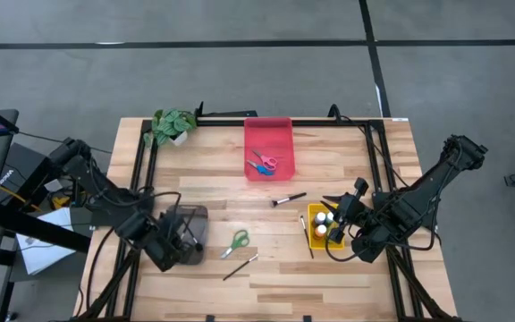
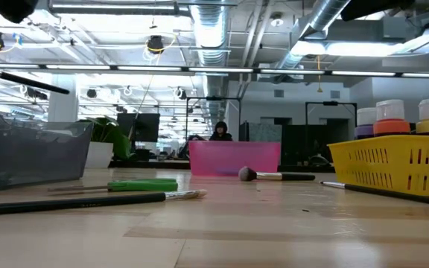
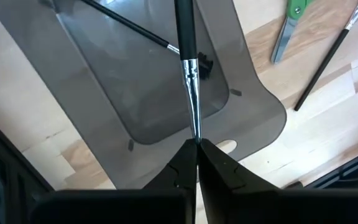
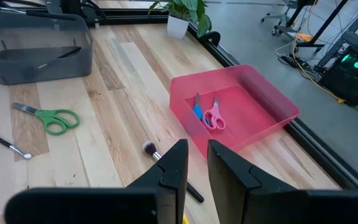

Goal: Pick & Place Paint Supplies
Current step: Put the black makeup brush into the black bin

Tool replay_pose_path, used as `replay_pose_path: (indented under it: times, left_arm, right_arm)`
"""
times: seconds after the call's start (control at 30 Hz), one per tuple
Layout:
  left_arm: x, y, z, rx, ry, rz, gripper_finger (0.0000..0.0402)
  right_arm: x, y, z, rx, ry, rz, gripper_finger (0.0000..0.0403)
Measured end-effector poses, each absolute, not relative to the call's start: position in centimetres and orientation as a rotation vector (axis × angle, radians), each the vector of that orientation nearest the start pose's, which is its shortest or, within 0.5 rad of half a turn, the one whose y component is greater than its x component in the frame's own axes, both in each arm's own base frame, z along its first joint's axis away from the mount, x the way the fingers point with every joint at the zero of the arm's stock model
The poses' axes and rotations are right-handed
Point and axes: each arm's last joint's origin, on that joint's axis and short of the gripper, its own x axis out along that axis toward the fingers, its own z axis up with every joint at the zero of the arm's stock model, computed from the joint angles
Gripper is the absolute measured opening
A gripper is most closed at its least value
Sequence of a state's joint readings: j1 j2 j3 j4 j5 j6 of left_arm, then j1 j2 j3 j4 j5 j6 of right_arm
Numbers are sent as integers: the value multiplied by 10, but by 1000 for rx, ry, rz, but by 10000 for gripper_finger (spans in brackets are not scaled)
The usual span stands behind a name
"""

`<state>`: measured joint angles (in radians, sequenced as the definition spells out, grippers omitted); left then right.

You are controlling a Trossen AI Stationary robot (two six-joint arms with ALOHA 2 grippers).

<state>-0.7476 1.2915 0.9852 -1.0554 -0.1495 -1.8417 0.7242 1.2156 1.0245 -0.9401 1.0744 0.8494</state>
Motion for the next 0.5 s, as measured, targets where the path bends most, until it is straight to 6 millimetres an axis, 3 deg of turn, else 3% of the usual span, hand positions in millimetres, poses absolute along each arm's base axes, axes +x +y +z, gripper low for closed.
replay_pose_path:
  times: [0.2, 0.5]
  left_arm:
    - [160, -152, 245, -1002, 1167, 742, 0]
    - [169, -163, 226, -1033, 1191, 857, 0]
  right_arm:
    - [178, 123, 290, -80, 497, -556, 56]
    - [178, 123, 290, -75, 497, -558, 56]
